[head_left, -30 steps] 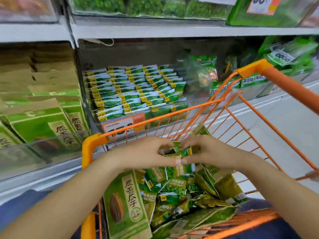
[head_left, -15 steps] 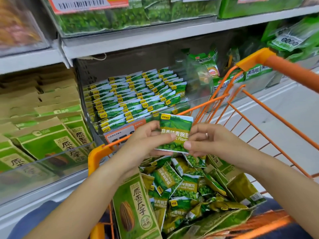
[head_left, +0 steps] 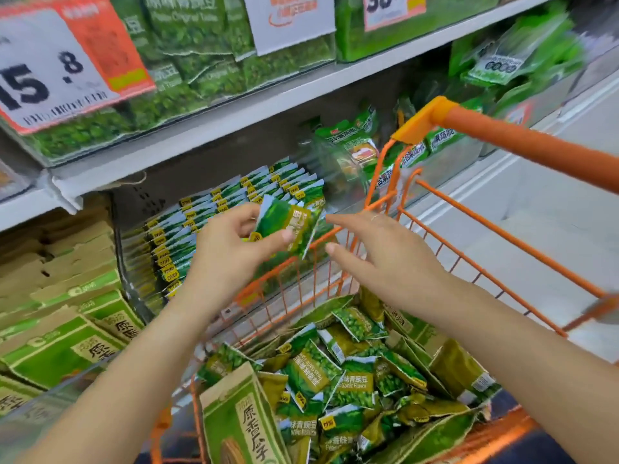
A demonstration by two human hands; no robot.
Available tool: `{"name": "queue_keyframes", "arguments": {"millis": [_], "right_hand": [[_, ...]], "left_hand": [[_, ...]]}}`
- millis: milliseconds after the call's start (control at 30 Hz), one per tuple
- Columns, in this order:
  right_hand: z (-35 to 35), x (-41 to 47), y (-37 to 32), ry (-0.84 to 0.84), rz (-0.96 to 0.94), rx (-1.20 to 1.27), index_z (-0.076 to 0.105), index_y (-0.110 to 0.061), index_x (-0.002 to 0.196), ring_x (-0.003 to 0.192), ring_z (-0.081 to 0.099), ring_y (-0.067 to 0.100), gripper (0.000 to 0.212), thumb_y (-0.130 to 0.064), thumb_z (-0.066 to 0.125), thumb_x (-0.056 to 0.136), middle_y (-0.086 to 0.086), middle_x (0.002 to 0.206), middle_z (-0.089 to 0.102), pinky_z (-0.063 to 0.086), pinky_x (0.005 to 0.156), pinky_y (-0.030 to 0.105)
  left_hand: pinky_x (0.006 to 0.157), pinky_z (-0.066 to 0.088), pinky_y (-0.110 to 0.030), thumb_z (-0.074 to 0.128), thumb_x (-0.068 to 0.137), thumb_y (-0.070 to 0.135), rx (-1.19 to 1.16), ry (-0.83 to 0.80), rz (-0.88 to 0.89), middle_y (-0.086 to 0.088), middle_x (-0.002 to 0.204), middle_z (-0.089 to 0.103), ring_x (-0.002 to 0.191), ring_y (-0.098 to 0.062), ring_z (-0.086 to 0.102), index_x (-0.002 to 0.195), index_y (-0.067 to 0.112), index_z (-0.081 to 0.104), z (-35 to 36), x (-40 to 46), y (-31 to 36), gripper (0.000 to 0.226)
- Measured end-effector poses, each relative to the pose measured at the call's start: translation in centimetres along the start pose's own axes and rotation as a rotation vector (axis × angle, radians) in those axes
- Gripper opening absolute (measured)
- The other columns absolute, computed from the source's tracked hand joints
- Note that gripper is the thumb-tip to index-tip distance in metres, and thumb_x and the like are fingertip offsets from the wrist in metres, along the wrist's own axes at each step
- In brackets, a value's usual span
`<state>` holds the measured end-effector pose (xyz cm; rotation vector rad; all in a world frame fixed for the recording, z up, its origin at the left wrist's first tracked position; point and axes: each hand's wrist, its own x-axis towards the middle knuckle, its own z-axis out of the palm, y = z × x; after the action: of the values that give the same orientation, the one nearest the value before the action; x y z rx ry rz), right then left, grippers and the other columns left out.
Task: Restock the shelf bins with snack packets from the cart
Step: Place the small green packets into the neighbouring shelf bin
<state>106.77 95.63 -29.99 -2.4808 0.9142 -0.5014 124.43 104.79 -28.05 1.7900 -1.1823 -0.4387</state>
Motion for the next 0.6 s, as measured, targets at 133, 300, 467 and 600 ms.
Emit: {"name": "queue_keyframes", "arguments": {"millis": [133, 300, 467, 600], "right_hand": [[1.2, 1.4, 2.3, -0.19, -0.015, -0.381, -0.002, -0.027, 0.154, 0.148, -0.008, 0.021, 0.071, -0.042, 0.041, 0.099, 0.005, 0.161, -0.008, 0.004, 0.119, 0.04], [1.6, 2.0, 3.0, -0.27, 0.017, -0.424, -0.012, -0.026, 0.152, 0.148, -0.009, 0.027, 0.079, -0.033, 0.046, 0.099, 0.008, 0.16, -0.017, 0.005, 0.12, 0.047], [2.3, 1.5, 2.9, -0.257, 0.0, -0.419, -0.016, -0.018, 0.151, 0.148, -0.005, 0.031, 0.083, -0.027, 0.046, 0.098, 0.014, 0.158, -0.021, 0.008, 0.119, 0.048], [2.3, 1.7, 2.7, -0.265, -0.009, -0.402, -0.014, -0.015, 0.152, 0.147, -0.002, 0.034, 0.084, -0.029, 0.049, 0.098, 0.017, 0.158, -0.019, 0.01, 0.119, 0.049]], "left_hand": [[0.081, 0.054, -0.034, 0.075, 0.082, 0.023, 0.148, 0.112, 0.065, 0.008, 0.083, 0.073, 0.079, -0.007, 0.069, 0.087, 0.021, 0.07, 1.5, 6.3, -0.3, 0.008], [0.055, 0.034, -0.025, 0.071, 0.085, 0.028, 0.371, 0.143, -0.008, -0.002, 0.059, 0.051, 0.058, -0.018, 0.044, 0.073, 0.007, 0.068, 4.9, 12.5, -1.7, 0.024], [0.068, 0.038, -0.031, 0.074, 0.085, 0.031, 0.62, 0.0, -0.071, -0.013, 0.085, 0.062, 0.072, -0.018, 0.046, 0.083, 0.014, 0.068, 7.2, 14.2, -3.0, 0.018], [0.053, 0.033, -0.027, 0.075, 0.082, 0.035, 0.895, -0.044, -0.081, -0.003, 0.064, 0.058, 0.062, -0.023, 0.054, 0.063, 0.015, 0.059, 9.0, 15.2, -2.5, 0.032]]}}
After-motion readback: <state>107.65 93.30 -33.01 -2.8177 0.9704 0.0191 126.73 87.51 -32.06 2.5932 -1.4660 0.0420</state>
